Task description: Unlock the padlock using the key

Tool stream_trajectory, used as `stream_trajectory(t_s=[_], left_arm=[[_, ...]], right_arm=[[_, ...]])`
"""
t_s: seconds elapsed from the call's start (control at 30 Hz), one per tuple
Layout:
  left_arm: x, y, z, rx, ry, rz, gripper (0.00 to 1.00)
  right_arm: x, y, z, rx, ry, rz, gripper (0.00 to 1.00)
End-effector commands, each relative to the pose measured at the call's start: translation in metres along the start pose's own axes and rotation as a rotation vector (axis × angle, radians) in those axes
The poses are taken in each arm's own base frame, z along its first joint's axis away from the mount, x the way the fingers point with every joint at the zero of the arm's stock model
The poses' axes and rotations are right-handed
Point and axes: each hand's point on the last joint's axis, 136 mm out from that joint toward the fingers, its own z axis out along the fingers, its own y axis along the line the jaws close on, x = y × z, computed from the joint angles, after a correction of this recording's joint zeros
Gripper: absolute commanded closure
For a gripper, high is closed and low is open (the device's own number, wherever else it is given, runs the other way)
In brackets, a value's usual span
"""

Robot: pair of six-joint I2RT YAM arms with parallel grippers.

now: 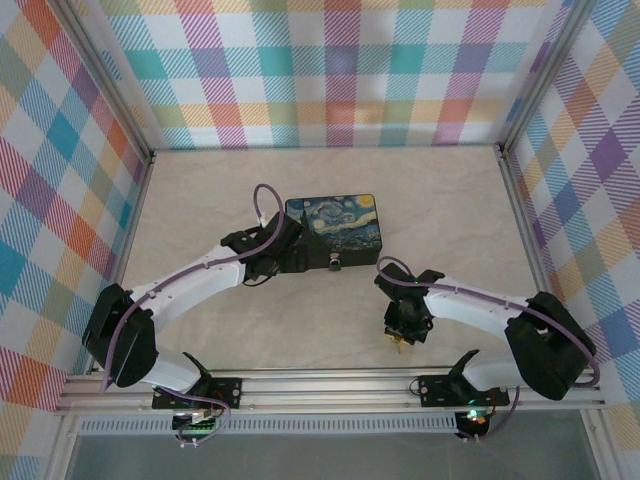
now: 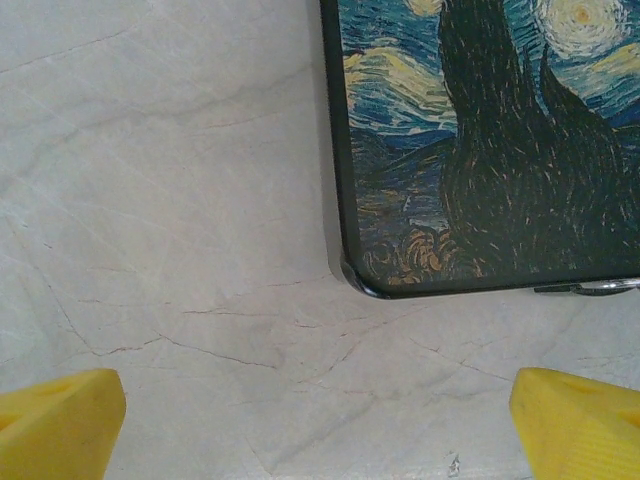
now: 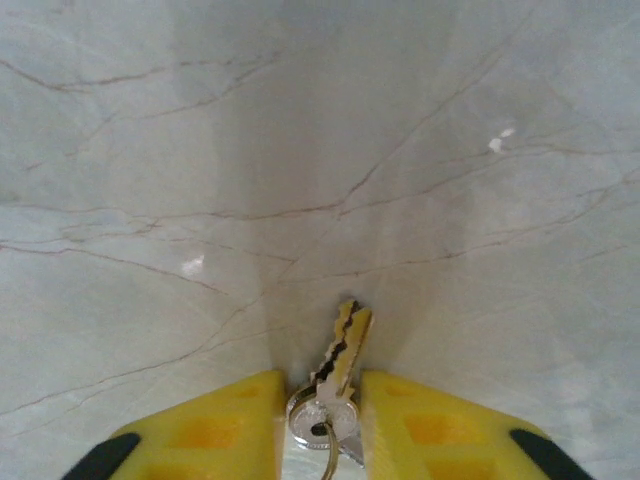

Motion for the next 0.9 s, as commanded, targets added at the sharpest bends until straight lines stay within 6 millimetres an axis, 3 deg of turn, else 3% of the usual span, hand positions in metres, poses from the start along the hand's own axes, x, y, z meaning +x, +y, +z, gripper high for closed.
stream_trajectory(t_s=[0.0,0.1,0.23,0.43,0.63,0.77,0.87], left_arm=[[-0.003,-0.007,-0.008,0.028,-0.011,0.029,0.02],[-0.002,-0.004,-0.008,0.018,-0.01,0.039,0.01],[0.002,-0.003,-0.006,0.01,0.005,0.049,0.02],[0.004,-0.002,-0.008,0.014,0.014,0.046,0.01],[0.013,-0.026,-0.011,0.153,0.088,0.006,0.01],[0.017,-0.043,-0.011,0.281,0.15,-0.057,0.01],[0.015,-0.042,-0.013,0.286,0.155,-0.073,0.01]], right_arm=[[-0.004,-0.001,0.009,0.038,-0.014,0.002,0.77],[-0.016,0.015,0.005,0.015,-0.056,-0.056,0.78],[-0.034,0.049,-0.01,-0.047,-0.116,-0.191,0.82],[-0.044,0.084,-0.022,-0.123,-0.156,-0.36,0.8],[-0.042,0.108,-0.042,-0.229,-0.189,-0.529,0.78],[-0.043,0.112,-0.05,-0.247,-0.227,-0.636,0.77],[-0.049,0.091,-0.055,-0.15,-0.232,-0.565,0.71]])
